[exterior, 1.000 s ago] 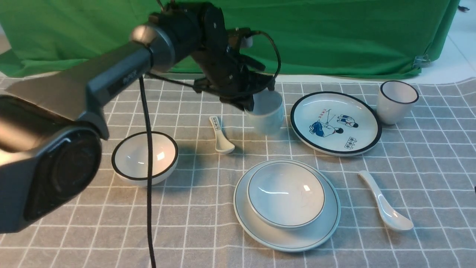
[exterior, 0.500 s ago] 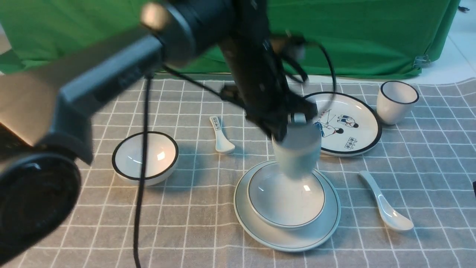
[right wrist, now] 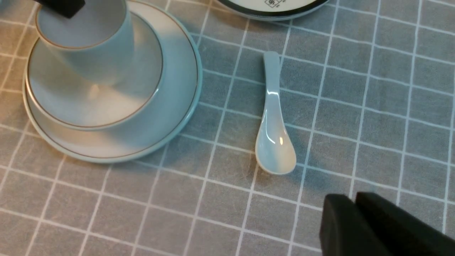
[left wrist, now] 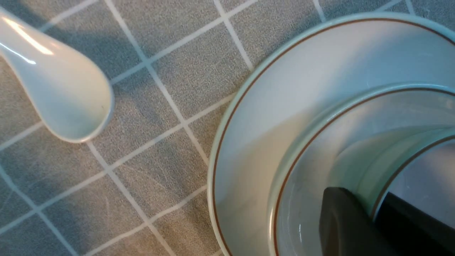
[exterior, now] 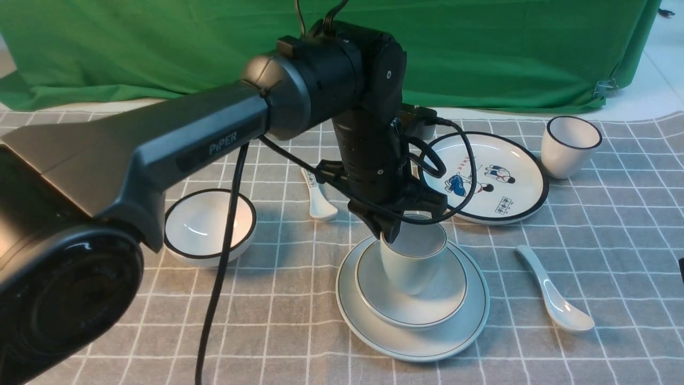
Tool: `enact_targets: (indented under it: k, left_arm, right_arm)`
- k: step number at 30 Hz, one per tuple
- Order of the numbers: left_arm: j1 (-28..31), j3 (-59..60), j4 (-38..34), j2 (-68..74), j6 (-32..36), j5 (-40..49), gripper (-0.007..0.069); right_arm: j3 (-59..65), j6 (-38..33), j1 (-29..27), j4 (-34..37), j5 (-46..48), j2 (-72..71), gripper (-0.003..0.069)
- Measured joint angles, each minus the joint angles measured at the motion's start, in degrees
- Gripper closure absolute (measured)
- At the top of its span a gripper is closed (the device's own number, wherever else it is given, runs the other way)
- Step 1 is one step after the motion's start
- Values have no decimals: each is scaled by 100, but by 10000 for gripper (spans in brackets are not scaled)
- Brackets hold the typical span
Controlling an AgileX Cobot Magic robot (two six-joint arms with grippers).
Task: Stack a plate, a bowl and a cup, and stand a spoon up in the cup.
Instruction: Use the left arm to put the blue teacup into the blue rice bowl in the middle
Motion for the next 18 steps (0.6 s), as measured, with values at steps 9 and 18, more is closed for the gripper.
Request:
enact_targets:
  k: [9, 18]
  left_arm:
    - [0, -29, -104, 69, 0, 138, 414]
    - [0, -189, 32, -915, 0, 168, 384]
  right_arm:
    - [-316, 52, 0, 0, 614, 336, 569]
    - [-1863, -4, 0, -37, 1387, 2259, 616]
